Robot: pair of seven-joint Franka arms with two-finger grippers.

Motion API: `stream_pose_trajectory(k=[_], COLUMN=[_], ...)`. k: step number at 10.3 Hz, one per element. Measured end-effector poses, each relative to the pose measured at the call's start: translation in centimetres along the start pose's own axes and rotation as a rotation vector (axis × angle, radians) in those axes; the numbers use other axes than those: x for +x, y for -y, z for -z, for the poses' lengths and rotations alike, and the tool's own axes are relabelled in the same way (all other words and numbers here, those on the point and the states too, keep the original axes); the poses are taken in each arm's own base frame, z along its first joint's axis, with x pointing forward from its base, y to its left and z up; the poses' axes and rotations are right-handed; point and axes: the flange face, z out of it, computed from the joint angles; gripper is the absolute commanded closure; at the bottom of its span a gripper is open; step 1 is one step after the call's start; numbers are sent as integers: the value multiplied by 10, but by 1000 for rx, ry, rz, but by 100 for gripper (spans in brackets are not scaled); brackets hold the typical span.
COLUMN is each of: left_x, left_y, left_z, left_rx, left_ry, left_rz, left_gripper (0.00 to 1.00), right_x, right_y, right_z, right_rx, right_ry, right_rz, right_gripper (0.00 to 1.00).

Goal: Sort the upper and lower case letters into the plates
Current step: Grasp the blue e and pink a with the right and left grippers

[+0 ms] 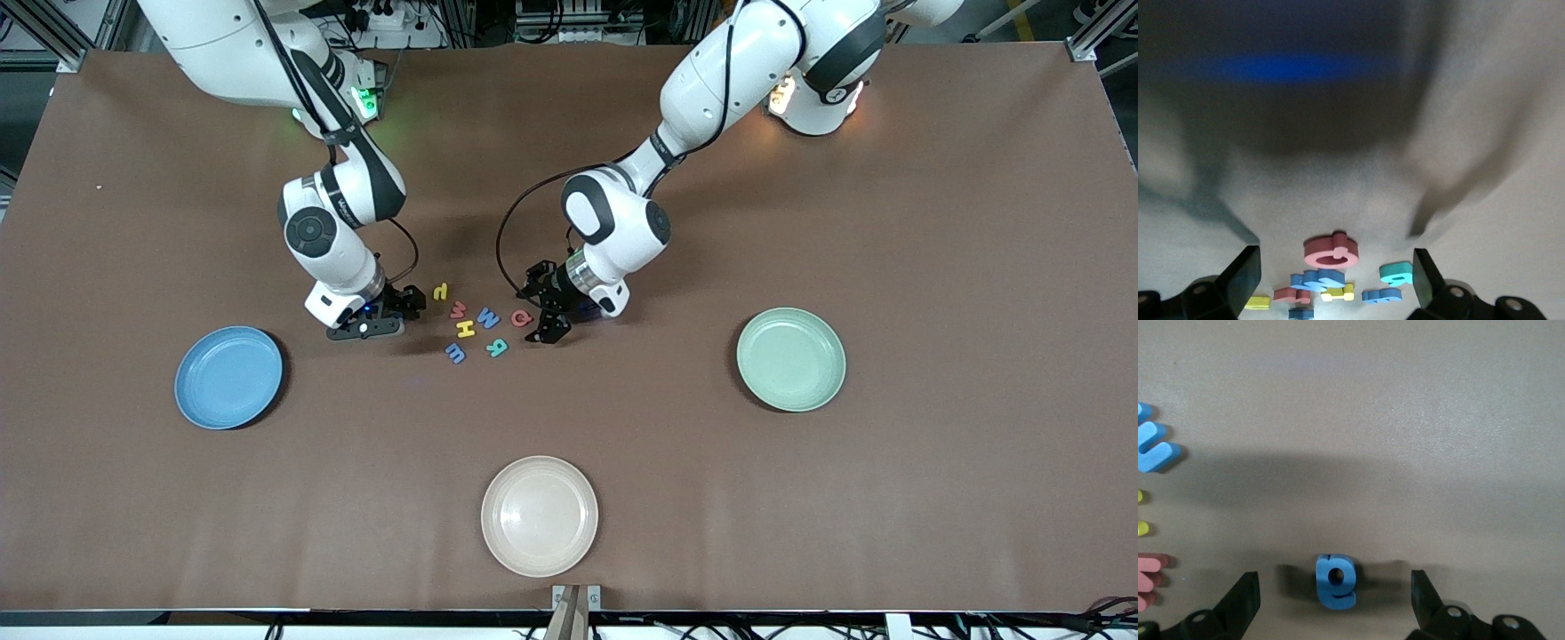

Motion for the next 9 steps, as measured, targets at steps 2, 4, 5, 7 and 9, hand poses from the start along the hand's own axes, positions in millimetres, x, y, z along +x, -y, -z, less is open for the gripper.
stream_pose_trajectory(k=[2, 4, 5, 7, 9], left_x=[-5, -4, -3, -4, -6], left_y=[-2, -2, -1, 0, 0], left_z=[0, -3, -6, -9, -10], left_rx=[-5, -3, -2, 0, 0], left_ry=[10, 10, 11, 14, 17], left_rz=[-6, -3, -3, -3, -3], left_gripper=[0, 0, 4, 34, 36], right_x=[-5, -6, -6, -6, -4], right_y=[-1, -1, -1, -1, -1], right_z=[-8, -12, -12, -12, -8], right_rx=[2, 2, 2, 2, 4], right_ry=[-5, -3, -2, -4, -13], right_rz=[0, 0, 0, 0, 0], right_gripper=[0, 0, 0, 89, 95])
